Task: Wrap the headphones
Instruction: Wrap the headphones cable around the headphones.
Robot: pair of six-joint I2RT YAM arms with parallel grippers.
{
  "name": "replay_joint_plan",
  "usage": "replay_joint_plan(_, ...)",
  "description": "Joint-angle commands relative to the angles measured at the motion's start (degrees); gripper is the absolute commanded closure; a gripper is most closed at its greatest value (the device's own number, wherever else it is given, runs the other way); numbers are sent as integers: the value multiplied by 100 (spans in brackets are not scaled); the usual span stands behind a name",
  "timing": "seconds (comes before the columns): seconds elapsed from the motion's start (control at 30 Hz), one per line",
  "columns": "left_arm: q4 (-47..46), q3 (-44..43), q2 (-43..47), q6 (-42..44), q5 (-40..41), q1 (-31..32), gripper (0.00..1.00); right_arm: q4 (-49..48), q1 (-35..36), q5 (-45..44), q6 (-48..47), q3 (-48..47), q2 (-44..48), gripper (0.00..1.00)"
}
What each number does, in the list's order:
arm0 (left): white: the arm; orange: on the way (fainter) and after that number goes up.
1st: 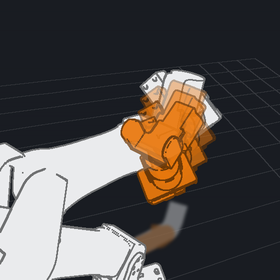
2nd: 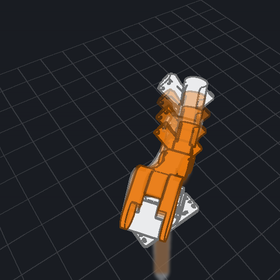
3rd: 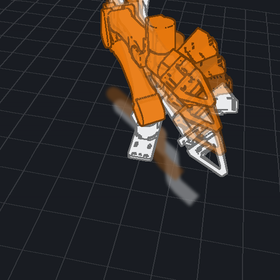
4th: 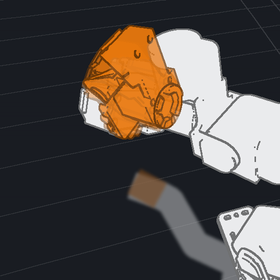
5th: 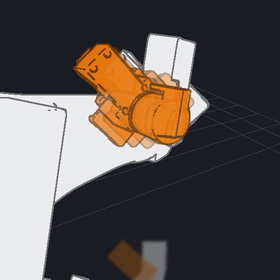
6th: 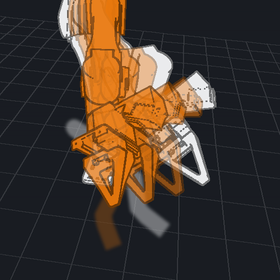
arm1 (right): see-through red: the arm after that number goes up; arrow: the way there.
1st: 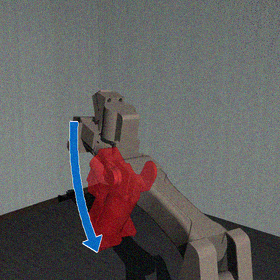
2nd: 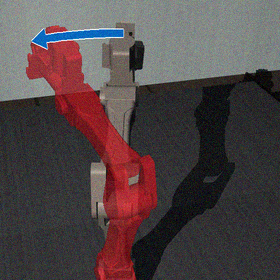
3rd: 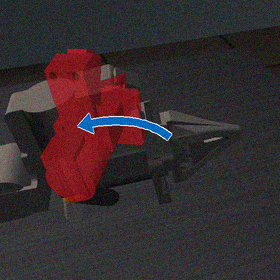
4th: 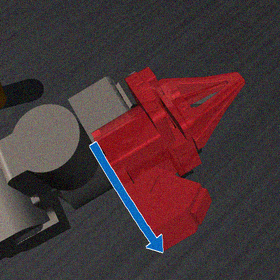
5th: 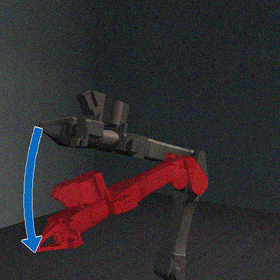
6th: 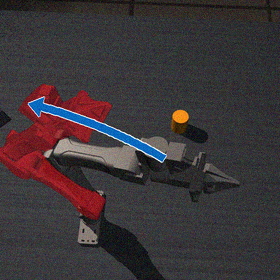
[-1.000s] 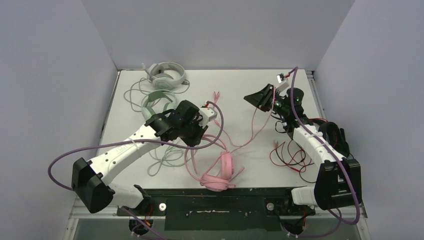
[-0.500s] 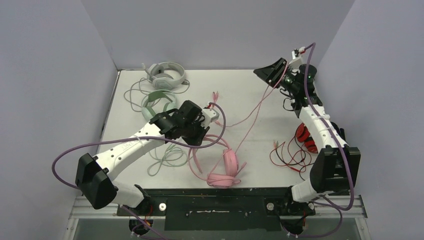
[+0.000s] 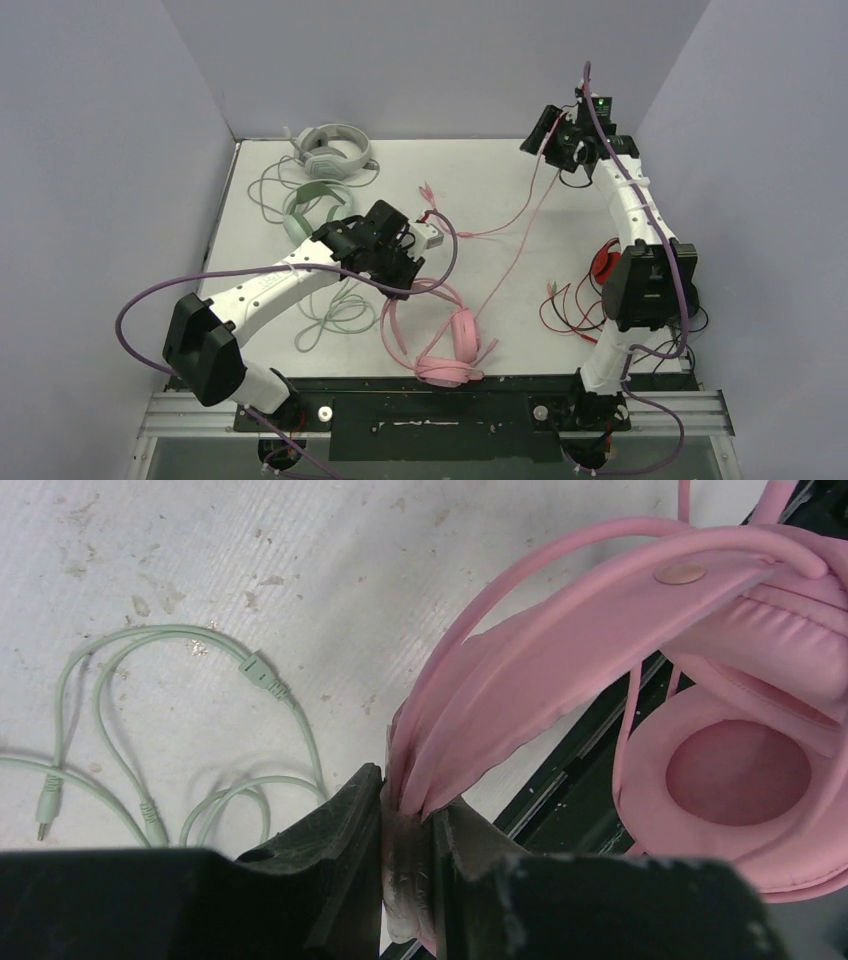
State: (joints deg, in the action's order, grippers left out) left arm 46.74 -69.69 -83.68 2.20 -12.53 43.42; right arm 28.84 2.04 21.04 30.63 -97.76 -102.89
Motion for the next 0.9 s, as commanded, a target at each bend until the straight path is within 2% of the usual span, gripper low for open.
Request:
replay_joint_plan(0.0,-213,-350,4,-187,-1383,-369,100,2187,7,-1640,-1099,-1220,-741,30)
replay_joint_plan(0.1,-419,-246,24,-389,-1760,-650,100,2776,112,-1738,-1337,-1563,-1095,29)
replay_joint_plan(0.23,-670,-148,36,-558,-1919,-934,100,3580,579,-2982,-1527,-1932,-1476,27)
replay_joint_plan(0.3,-774,-114,47,-624,-2028,-1030,100,3940,730,-3310,-1559,-2066,-1642,29)
replay_joint_plan(0.47,-878,-72,129,-685,-2069,-1115,100,3743,812,-2629,-1725,-1511,-1234,36)
replay_joint_plan(0.53,-898,-49,156,-689,-2165,-1123,100,3803,898,-2638,-1745,-1303,-1129,36)
replay_joint_plan(0.6,-944,-8,188,-690,-2248,-1117,100,4130,1066,-3286,-1669,-1262,-1231,31)
replay_joint_plan(0.73,-978,56,244,-717,-2238,-1108,100,4433,1197,-4095,-1414,-1249,-1323,29)
replay_joint_plan(0.87,-982,51,246,-743,-2236,-1108,100,4619,1241,-5302,-1173,-1398,-1484,26)
